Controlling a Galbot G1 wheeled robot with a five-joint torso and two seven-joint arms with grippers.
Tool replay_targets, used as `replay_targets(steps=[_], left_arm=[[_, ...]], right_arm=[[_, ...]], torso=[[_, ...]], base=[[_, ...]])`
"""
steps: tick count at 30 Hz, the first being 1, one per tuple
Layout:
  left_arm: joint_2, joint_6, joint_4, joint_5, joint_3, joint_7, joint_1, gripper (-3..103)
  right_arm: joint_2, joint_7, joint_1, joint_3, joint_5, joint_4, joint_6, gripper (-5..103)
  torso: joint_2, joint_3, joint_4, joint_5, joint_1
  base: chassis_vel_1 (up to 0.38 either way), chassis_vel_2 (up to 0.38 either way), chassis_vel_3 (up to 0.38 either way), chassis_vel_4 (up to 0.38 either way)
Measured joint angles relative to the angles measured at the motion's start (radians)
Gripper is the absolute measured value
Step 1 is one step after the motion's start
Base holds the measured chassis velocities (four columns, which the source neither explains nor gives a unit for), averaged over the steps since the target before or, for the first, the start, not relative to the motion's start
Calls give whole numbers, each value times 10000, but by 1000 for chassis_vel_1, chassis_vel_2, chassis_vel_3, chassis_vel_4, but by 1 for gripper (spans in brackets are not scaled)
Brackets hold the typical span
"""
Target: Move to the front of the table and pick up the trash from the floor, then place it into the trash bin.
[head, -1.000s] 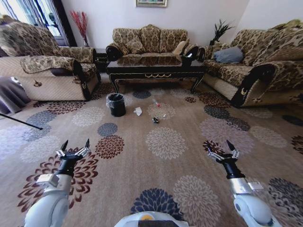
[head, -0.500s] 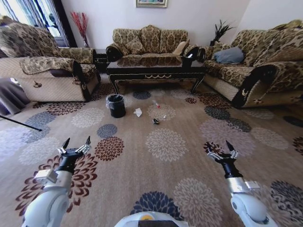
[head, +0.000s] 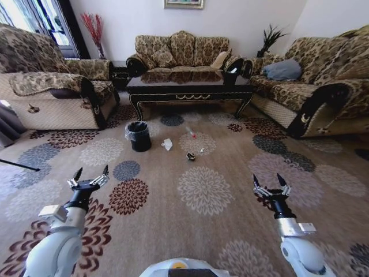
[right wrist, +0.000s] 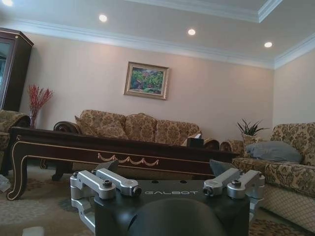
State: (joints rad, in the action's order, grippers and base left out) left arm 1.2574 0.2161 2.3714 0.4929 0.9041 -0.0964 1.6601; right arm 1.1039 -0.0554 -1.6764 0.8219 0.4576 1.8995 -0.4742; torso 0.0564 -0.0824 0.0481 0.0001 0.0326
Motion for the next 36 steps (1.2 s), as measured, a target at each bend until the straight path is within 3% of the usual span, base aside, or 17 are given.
replay_targets(steps=[36], left_arm=[[-68, -25, -253, -70, -19, -31, -129, 100]], right_arm=[[111, 88, 218, -98, -24, -211, -347, 100]], torso=[[9, -15, -3, 0, 7]], base=[[-335, 334, 335, -333]])
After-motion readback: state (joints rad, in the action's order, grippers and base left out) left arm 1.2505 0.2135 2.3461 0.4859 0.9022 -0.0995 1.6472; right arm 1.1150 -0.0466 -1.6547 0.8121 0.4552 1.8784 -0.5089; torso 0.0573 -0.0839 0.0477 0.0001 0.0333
